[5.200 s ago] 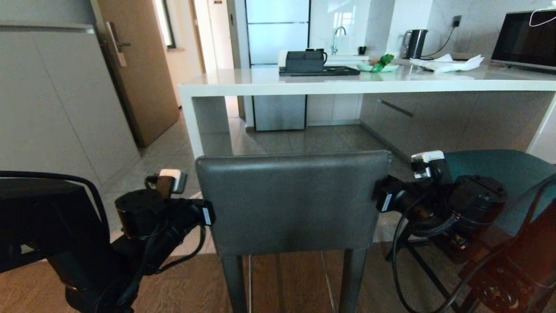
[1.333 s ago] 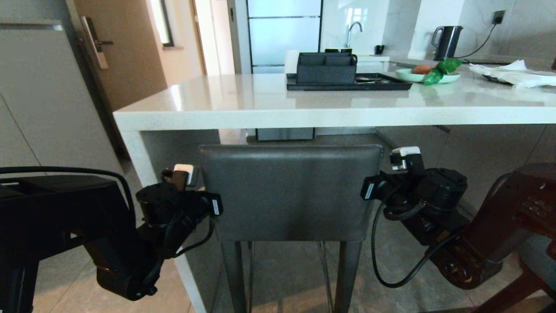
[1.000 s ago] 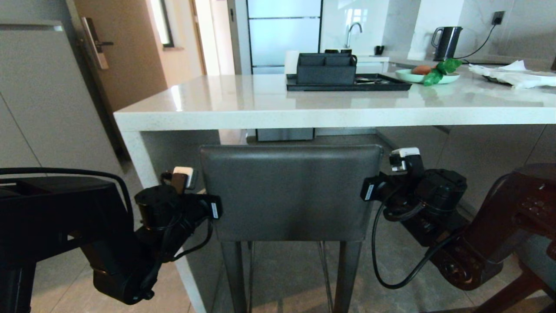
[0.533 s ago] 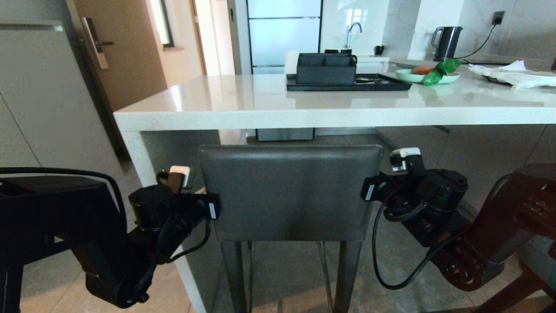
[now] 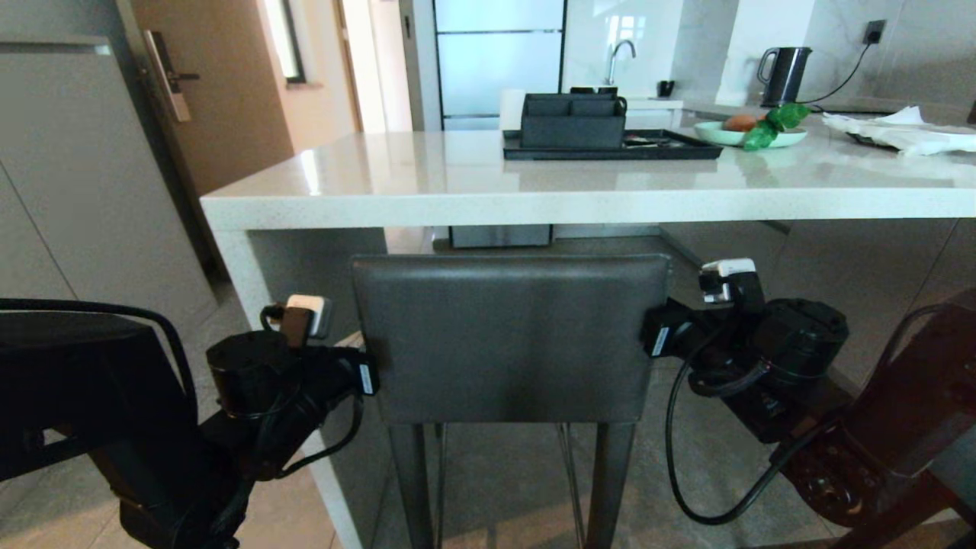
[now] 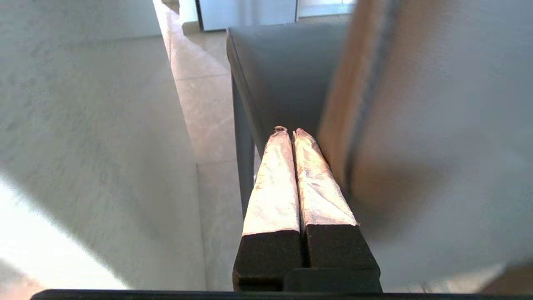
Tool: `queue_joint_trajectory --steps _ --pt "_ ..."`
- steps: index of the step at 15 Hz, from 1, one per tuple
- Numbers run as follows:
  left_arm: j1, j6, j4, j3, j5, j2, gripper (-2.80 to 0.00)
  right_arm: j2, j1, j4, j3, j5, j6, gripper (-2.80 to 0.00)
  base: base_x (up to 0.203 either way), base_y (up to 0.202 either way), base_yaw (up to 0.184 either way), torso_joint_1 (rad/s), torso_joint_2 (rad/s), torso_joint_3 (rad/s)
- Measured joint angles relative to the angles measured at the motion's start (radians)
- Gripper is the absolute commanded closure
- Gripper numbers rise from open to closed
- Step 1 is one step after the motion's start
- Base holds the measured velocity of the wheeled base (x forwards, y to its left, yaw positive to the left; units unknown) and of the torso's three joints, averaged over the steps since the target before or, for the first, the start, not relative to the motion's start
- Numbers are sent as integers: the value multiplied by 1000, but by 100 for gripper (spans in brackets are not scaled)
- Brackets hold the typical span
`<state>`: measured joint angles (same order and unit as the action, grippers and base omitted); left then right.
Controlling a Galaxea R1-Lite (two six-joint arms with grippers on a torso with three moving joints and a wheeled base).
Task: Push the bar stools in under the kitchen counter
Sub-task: Push the gray chair back under the dining table
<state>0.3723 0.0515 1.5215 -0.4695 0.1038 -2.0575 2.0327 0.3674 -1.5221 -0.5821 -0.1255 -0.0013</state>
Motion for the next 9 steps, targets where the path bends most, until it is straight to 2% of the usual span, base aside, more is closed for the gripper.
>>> queue_joint_trajectory --steps 5,9 --pt "7 -3 0 170 7 127 0 -129 14 0 144 -43 -1 0 0 0 0 0 0 0" --pt "61 -18 0 303 82 280 0 -284 17 0 307 -79 -1 0 0 0 0 0 0 0"
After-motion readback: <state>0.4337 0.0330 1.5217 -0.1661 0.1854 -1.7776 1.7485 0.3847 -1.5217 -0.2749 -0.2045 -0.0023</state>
